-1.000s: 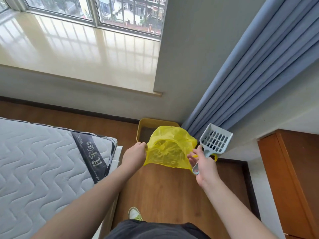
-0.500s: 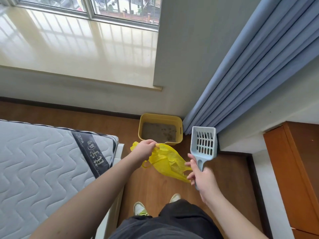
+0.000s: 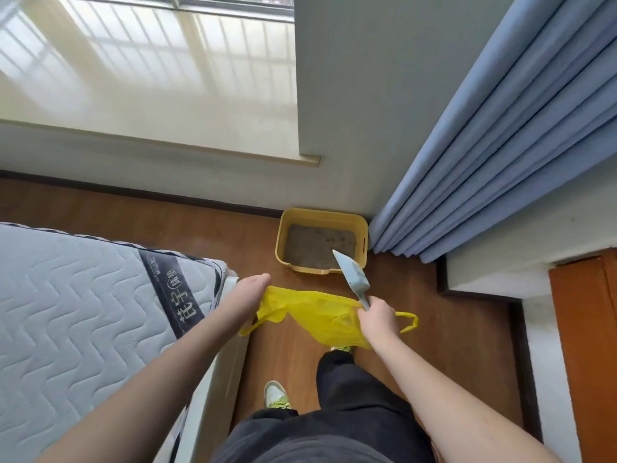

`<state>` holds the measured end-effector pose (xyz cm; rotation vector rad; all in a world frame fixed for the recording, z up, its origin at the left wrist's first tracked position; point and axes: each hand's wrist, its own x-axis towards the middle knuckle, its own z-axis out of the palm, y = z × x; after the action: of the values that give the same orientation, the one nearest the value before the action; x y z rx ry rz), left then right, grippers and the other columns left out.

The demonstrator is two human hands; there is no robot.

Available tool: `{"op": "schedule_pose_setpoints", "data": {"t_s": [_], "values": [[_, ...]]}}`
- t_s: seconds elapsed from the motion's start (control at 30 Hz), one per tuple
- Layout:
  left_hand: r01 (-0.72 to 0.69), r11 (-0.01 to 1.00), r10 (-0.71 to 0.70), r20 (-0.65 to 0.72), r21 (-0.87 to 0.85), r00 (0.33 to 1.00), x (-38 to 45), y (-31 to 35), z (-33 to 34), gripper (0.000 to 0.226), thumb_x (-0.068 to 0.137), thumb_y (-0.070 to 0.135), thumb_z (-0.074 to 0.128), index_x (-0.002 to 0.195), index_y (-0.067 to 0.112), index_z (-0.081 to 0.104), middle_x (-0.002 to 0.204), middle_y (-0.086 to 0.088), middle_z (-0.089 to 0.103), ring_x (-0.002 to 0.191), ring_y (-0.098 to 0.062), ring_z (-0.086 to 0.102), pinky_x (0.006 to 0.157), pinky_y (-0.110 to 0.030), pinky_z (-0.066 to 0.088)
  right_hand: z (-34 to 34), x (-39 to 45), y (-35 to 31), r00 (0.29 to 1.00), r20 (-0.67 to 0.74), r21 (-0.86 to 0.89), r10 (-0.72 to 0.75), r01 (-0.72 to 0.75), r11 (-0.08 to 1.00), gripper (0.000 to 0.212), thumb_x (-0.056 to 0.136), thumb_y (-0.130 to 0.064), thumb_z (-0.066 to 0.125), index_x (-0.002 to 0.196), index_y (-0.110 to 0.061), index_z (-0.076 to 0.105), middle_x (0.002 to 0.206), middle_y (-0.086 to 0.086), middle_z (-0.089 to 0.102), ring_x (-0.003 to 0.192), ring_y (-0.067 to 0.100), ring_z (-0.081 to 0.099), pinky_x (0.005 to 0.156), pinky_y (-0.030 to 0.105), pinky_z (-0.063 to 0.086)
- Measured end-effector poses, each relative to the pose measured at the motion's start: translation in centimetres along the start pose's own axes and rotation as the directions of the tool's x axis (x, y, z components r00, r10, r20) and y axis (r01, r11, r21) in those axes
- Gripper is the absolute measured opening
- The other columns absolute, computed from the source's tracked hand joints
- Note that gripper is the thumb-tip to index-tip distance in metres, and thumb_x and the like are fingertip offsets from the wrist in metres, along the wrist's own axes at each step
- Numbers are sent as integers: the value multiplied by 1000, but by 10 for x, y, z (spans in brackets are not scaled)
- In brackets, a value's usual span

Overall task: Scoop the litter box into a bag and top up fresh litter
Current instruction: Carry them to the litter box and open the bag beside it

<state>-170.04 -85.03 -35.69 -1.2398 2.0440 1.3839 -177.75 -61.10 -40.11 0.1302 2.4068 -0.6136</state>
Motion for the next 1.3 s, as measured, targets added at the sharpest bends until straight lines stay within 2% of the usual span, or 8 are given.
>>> {"op": "schedule_pose_setpoints", "data": {"t_s": [0.1,0.23,0.43,0.63,0.73,0.93,1.03,1.3], "values": [[-226,904,291,-136,363,947,18,-3,12,49,82,51,63,63,16,35,59,-1,38,59,-22,43,57,-38,32,-17,29,-5,990,83,13,-115,115,993,6,93,-26,60,91,-21,60,75,-5,58,54,9,54,40,17,34],[-409,808,534,-235,424,812,52,-3,32,38,84,30,73,67,18,42,83,-2,57,73,-21,55,65,-28,35,-21,72,-9,980,134,19,-148,146,989,16,88,-32,63,78,-22,56,69,-5,58,62,18,57,45,25,39],[-439,820,517,-144,368,844,118,-16,72,19,96,22,57,101,25,39,85,-8,67,76,-41,61,59,-35,37,15,137,2,983,155,57,-103,95,994,10,80,-34,65,85,-26,61,84,0,66,83,25,62,71,37,51],[-679,465,717,209,568,665,192,-53,78,38,74,-7,60,87,27,47,102,-5,59,60,-32,57,49,-31,43,67,191,13,966,236,140,-108,77,987,22,85,-28,68,96,-19,51,86,-3,55,64,6,52,42,13,38],[-690,389,687,306,611,659,228,-80,84,36,63,-9,68,76,23,58,103,-3,62,61,-28,59,49,-26,40,96,217,24,967,238,199,-93,45,979,17,87,-12,63,88,-14,46,78,1,49,62,9,46,36,6,33],[-590,661,613,119,464,781,284,-140,128,18,83,21,69,100,25,72,110,10,68,92,-16,68,72,-34,56,151,258,69,920,359,172,-160,103,980,36,80,-3,63,62,-20,38,58,-7,38,52,10,34,53,24,31],[-555,701,532,190,448,825,307,-172,153,40,78,25,74,117,24,67,125,7,62,108,-17,63,88,-33,53,176,278,94,892,418,108,-174,141,984,24,78,1,56,66,-19,54,58,-5,44,50,11,37,50,22,33],[-588,418,351,474,693,808,387,-220,223,100,77,9,69,155,13,6,162,-2,1,123,-28,43,100,-38,44,257,350,139,936,328,90,-128,104,990,20,87,-15,62,99,-29,69,62,-9,53,45,7,44,44,21,33]]}}
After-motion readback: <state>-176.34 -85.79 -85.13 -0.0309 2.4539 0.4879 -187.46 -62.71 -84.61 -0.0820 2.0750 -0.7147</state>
